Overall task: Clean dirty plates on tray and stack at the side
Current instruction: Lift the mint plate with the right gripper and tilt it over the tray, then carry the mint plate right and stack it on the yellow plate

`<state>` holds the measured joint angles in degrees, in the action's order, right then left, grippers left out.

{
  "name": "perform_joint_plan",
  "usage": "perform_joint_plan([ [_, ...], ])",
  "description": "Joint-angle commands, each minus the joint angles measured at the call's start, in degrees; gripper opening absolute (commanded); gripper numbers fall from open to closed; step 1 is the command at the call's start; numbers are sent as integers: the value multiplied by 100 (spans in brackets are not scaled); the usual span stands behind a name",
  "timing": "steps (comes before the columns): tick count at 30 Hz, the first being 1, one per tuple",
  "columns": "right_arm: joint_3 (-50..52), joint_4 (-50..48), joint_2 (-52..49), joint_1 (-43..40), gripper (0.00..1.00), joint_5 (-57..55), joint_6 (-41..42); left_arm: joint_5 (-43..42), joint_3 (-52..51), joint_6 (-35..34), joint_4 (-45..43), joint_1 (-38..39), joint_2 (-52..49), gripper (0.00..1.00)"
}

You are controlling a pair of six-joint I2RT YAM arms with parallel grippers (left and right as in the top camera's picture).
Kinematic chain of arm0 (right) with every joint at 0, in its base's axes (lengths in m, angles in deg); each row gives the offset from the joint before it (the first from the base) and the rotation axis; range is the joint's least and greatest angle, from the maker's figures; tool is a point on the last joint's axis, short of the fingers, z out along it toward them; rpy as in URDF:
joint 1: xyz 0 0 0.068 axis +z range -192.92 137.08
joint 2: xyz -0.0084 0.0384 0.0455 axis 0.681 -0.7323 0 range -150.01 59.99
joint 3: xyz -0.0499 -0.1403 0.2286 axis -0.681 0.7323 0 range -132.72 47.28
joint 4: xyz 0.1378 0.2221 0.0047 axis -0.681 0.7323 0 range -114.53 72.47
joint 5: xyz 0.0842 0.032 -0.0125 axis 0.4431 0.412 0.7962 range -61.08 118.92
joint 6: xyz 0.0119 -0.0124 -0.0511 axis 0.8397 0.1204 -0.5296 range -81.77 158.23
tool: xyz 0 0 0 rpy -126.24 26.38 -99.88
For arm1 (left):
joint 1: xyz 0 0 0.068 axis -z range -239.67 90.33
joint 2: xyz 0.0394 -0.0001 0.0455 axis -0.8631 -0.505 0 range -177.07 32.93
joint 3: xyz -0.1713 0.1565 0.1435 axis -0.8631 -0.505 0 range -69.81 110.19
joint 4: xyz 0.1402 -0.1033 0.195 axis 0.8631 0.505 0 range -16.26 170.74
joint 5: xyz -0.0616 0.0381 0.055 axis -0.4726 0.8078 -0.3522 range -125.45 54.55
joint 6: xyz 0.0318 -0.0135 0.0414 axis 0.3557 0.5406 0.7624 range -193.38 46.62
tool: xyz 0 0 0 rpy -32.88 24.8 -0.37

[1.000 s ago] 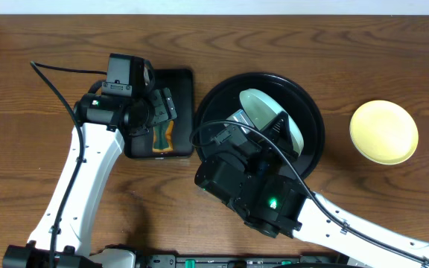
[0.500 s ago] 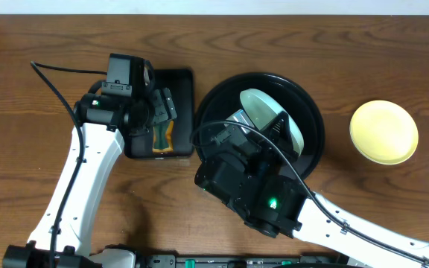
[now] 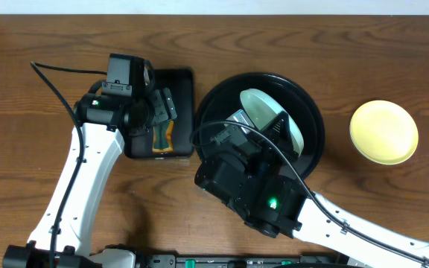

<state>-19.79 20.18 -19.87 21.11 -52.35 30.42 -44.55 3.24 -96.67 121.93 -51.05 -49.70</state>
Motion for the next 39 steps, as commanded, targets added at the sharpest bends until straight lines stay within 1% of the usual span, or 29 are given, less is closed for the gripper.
perform_joint_plan([
  [1, -35, -35, 79, 57, 1, -234, 70, -55, 90, 57, 22, -31, -11, 85],
  [3, -35, -35, 79, 39, 1, -181, 273, -52, 90, 57, 22, -31, -11, 85],
  [5, -33, -31, 79, -28, 1, 107, 682, -52, 90, 57, 22, -31, -11, 85],
  [10, -31, -15, 79, -632, 1, 1700, 1388, -55, 90, 57, 22, -31, -11, 85],
  [12, -31, -31, 79, -898, 1, 2251, 1419, -52, 90, 57, 22, -31, -11, 85],
  [15, -31, 59, 79, -1113, 1, 2052, 1421, -55, 90, 57, 22, -31, -11, 85],
  [18, -31, 9, 79, -1119, 1, 1991, 1397, -52, 90, 57, 22, -31, -11, 85],
  [19, -31, 42, 79, -1078, 1, 1954, 1220, -52, 90, 57, 22, -31, -11, 85],
  [20, -31, 79, 79, -1060, 1, 1766, 1049, -55, 90, 57, 22, -31, -11, 85],
  [22, -31, 133, 76, -1082, 1, 1329, 1084, -52, 90, 57, 22, -31, -11, 85],
  [36, -31, 136, 76, -929, 1, 1381, 1056, -52, 90, 57, 22, -31, -11, 85],
  [39, -31, 133, 76, -953, 1, 1384, 1285, -52, 90, 57, 22, -31, -11, 85],
])
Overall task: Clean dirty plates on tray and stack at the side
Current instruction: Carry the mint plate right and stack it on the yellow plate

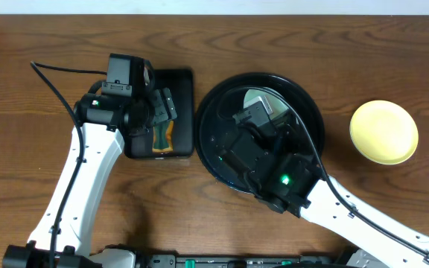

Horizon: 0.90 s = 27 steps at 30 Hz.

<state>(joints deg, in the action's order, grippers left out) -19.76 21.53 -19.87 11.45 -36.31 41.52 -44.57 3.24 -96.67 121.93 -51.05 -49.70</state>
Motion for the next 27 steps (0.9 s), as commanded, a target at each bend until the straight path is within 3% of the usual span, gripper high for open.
perform_joint_plan([
  [1, -33, 2, 79, -20, 1, -192, 372, -52, 90, 57, 22, -31, -11, 85],
  [6, -35, 186, 94, -710, 1, 776, 1829, -50, 90, 57, 22, -31, -11, 85],
  [10, -35, 529, 291, -2026, 1, 2645, 3204, -52, 90, 57, 22, -31, -11, 85],
  [14, -35, 380, 566, -3818, 1, 4968, 3230, -50, 90, 57, 22, -31, -11, 85],
  [17, -35, 345, 625, -5211, 1, 6120, 2927, -52, 90, 57, 22, -31, -11, 85],
  [22, -33, 505, 402, -7154, 1, 6662, 2588, -50, 90, 57, 22, -31, -11, 85],
  [27, -28, 476, -146, -8347, 1, 6721, 2470, -50, 90, 57, 22, -31, -11, 85],
])
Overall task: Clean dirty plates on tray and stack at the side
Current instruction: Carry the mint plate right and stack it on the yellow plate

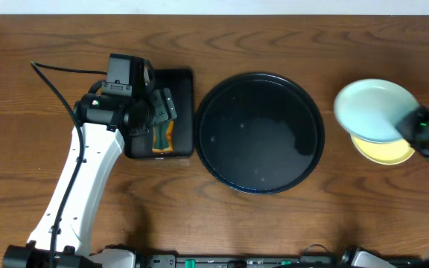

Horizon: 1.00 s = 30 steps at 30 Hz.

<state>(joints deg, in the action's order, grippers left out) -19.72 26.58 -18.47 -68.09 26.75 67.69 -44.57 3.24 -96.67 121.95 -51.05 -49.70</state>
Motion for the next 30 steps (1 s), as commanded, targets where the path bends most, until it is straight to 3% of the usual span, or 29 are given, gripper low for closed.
perform_joint_plan([
  [1, -33, -57, -420, -540, 1, 431, -144, -50, 90, 57, 20, -31, -11, 85],
  [12, -33, -396, -1731, -1091, 1, 378, -367, -50, 90, 57, 20, -31, -11, 85],
  [14, -37, -643, -1694, -1091, 18, 828, -750, -50, 90, 57, 20, -31, -11, 85],
  [16, -37, -914, -1515, -1088, 32, 1773, -1237, -50, 90, 57, 20, -31, -11, 85],
  [18, -37, -1071, -1217, -1073, 39, 2524, -1305, -50, 90, 57, 20, -31, -11, 85],
  [25, -37, -846, 409, -505, 45, 3331, -1696, -50, 90, 57, 20, -31, -11, 85],
  [30, -37, -269, 1539, 562, 48, 3331, -1996, -50, 90, 57, 20, -31, -11, 85],
])
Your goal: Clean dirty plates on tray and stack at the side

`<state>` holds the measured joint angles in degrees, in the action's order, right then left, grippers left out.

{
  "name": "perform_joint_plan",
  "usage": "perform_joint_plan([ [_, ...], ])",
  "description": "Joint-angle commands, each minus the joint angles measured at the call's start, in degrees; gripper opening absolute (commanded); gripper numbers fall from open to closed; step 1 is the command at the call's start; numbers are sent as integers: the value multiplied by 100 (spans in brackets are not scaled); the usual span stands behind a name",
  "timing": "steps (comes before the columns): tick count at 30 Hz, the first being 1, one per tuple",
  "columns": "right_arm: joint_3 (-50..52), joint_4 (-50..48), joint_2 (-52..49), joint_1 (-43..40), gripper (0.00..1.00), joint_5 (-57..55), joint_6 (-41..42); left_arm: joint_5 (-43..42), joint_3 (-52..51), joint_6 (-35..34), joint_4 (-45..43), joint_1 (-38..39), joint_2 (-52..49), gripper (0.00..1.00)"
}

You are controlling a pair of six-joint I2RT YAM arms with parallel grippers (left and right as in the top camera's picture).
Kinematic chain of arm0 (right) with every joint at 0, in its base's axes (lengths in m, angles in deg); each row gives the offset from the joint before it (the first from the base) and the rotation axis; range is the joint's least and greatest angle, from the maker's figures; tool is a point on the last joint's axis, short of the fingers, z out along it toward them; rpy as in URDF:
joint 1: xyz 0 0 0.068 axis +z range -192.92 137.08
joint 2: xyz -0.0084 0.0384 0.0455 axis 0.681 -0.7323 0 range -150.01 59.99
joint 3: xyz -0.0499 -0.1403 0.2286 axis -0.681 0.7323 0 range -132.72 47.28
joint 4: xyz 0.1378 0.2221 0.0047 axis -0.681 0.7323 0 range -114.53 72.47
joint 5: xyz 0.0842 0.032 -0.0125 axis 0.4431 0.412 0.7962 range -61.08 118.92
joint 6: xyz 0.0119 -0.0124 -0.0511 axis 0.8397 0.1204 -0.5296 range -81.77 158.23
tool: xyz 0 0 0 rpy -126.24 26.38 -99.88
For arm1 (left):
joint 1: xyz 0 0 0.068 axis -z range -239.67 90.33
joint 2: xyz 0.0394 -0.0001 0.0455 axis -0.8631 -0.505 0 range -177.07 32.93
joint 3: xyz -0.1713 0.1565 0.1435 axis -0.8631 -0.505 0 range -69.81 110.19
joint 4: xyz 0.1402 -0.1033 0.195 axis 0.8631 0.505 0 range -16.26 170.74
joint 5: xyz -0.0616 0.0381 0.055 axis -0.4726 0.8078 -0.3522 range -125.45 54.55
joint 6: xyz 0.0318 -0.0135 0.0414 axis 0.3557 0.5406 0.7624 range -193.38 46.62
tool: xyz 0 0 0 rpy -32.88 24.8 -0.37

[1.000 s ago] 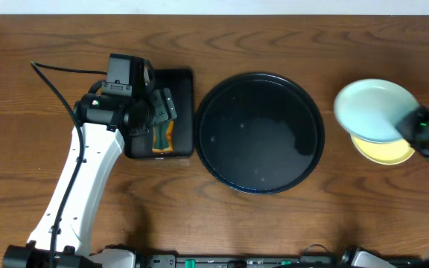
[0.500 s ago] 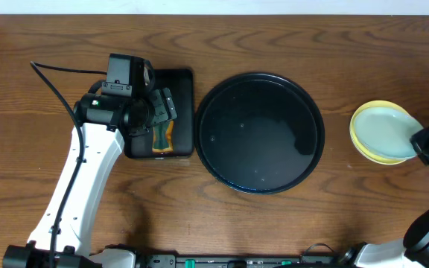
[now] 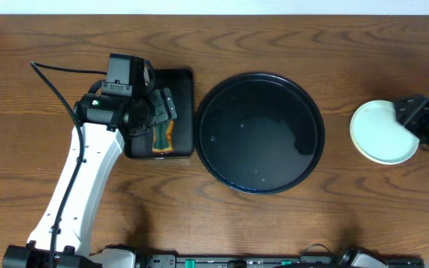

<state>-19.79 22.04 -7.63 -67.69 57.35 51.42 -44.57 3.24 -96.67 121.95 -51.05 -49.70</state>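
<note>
A pale green plate lies on a yellow plate at the right side of the table, with only the yellow rim showing below it. My right gripper sits at the green plate's upper right rim and appears shut on it. The round black tray in the middle holds no plates. My left gripper hovers over a small black rectangular tray, just above a green and orange brush lying in it. Its jaw state is unclear from above.
The left arm runs from the bottom left up to the small tray. The right arm enters along the right edge. A black cable loops at the upper left. Bare wooden tabletop surrounds both trays.
The pale green plate was held tilted above the yellow plate. Now it lies flat on the yellow plate, and my right gripper sits lower at its right rim. The left arm has not moved.
My right arm first hung over the round tray with the green plate under it, and stayed there a moment later. Then the tray was bare and the plate was held over the yellow plate at the right. Now it rests stacked on it.
</note>
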Motion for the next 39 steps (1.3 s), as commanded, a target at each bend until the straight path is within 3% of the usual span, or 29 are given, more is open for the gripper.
perform_joint_plan([
  [1, -31, 289, 634, 767, 49, 271, -411, -50, 90, 57, 20, -31, -11, 85],
  [3, -31, 474, 940, 1244, 52, 267, -426, -50, 90, 57, 20, -31, -11, 85],
  [4, -31, 555, 1060, 1458, 60, 269, -426, -50, 90, 57, 20, -31, -11, 85],
  [5, -31, 616, 1161, 1652, 99, 271, -424, -50, 90, 57, 20, -31, -11, 85],
  [11, -31, 1023, 1484, 2417, 99, 354, 57, -50, 90, 57, 20, -31, -11, 85],
  [17, -31, 1276, 1484, 2496, 99, 306, -22, -52, 90, 57, 20, -31, -11, 85],
  [26, 66, 1445, 1825, 2603, 99, -356, -1257, -50, 90, 57, 20, -31, -11, 85],
  [29, 575, 951, 2455, 2653, 99, -879, -1287, -52, 90, 57, 20, -31, -11, 85],
  [34, 2299, -389, 4072, 2588, 99, -1154, -1287, -52, 90, 57, 20, -31, -11, 85],
  [39, 3807, -584, 5696, 2551, 99, -1167, -1287, -50, 90, 57, 20, -31, -11, 85],
])
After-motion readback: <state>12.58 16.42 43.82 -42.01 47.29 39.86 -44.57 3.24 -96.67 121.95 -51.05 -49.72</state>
